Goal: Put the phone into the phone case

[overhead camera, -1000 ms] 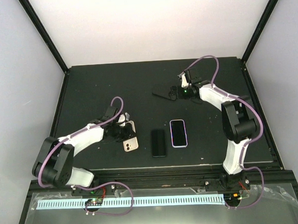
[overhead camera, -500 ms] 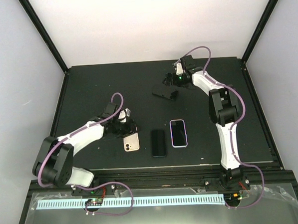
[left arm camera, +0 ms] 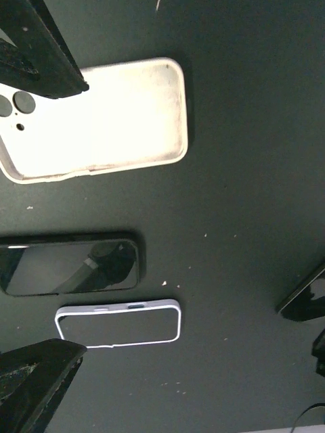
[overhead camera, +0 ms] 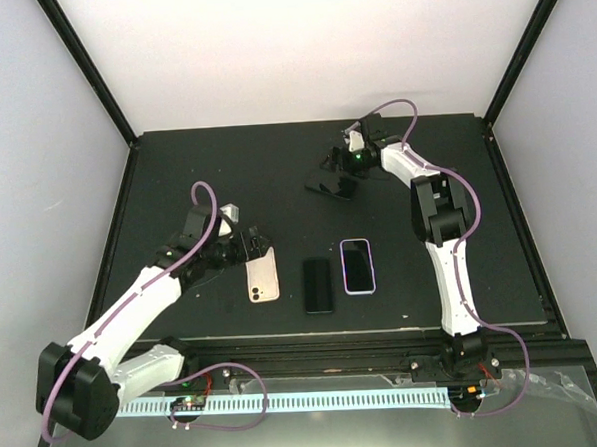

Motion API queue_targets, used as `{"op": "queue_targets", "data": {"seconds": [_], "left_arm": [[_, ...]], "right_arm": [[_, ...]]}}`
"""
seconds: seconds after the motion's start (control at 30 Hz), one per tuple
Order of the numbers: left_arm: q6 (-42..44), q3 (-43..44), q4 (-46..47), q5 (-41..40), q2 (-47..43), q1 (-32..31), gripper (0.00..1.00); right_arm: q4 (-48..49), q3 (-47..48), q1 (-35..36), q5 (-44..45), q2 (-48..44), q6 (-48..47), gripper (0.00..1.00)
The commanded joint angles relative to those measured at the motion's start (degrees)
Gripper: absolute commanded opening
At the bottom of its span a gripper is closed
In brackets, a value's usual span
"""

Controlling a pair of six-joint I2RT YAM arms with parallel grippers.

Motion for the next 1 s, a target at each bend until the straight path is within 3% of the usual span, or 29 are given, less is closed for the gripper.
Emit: {"op": "queue_targets", "data": {"seconds": [0.0,0.6,0.97], "left_arm": [[0.0,1.0,-4.3,-6.6,-3.6,-0.2,0.99],[-1.4,-4.4,-5.9,-5.7,-9.7,-0.2,0.99],[-3.0,-7.8,-6.0,-5.6,-14.6,-0.1,0.99]], "right_arm": [[-0.6,1.6,1.3,-4.2,3.3,1.2,0.93],[-10.5,8.0,10.0,-9.2,6.3,-6.6,0.91],[-16.3,-0.5,13.7,-6.9,-0.7,-12.1,0.86]]}}
